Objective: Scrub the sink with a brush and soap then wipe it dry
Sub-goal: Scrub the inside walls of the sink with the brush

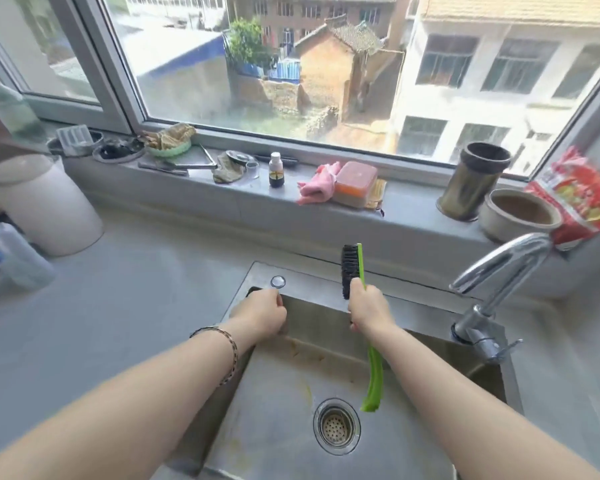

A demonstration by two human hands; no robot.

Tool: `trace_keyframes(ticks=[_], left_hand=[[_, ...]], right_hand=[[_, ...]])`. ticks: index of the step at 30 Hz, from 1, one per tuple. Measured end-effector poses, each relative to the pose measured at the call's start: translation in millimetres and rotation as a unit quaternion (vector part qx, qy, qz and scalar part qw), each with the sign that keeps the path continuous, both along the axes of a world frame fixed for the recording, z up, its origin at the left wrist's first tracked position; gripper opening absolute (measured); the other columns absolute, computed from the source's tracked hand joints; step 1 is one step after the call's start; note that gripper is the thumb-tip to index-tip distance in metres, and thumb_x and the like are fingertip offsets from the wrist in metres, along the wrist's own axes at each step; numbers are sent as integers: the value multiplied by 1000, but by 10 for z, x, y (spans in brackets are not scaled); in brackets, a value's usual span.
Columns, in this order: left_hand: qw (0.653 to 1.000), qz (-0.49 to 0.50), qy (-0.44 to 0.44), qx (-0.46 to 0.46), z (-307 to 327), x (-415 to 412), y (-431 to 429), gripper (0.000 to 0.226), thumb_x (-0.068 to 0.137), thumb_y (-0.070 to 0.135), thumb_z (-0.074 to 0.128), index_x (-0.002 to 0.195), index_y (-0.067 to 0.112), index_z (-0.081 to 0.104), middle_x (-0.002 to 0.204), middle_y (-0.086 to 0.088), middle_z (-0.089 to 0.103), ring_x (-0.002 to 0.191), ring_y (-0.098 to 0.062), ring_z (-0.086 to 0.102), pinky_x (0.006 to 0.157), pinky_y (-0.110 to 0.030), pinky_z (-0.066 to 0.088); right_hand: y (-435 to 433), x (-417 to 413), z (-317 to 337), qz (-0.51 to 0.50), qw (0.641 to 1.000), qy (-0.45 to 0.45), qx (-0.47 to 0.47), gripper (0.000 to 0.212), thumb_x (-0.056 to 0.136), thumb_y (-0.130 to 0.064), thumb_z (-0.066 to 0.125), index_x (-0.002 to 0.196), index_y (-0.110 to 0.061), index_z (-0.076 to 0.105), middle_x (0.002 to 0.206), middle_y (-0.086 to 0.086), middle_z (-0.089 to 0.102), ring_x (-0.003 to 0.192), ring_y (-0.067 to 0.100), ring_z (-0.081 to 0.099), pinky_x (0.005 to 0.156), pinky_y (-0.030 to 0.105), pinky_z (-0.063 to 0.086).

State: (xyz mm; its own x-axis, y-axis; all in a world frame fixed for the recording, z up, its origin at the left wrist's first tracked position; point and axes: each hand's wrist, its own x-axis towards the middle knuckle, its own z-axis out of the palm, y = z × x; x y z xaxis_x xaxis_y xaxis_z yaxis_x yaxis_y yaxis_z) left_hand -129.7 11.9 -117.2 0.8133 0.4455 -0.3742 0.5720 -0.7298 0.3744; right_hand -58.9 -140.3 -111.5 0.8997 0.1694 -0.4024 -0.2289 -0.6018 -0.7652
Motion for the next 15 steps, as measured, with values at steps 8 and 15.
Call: trace_keyframes(ticks=[8,15], left_hand=[[986,-97,-129,-43,422,989,476,23,84,15,44,103,16,56,109,-6,61,97,-25,57,85,-31,47],[951,-184,-246,23,708,2256,249,73,82,24,57,143,5,22,143,-16,28,133,-30,25,111,-40,24]], right_hand=[[395,767,544,-149,988,-46,20,44,81,-42,29,84,-6,53,84,12,54,75,27,46,70,33,38],[284,1439,558,-228,972,-59,-12,34,90,-32,29,87,-5,49,92,14,54,79,27,47,73,32,39]])
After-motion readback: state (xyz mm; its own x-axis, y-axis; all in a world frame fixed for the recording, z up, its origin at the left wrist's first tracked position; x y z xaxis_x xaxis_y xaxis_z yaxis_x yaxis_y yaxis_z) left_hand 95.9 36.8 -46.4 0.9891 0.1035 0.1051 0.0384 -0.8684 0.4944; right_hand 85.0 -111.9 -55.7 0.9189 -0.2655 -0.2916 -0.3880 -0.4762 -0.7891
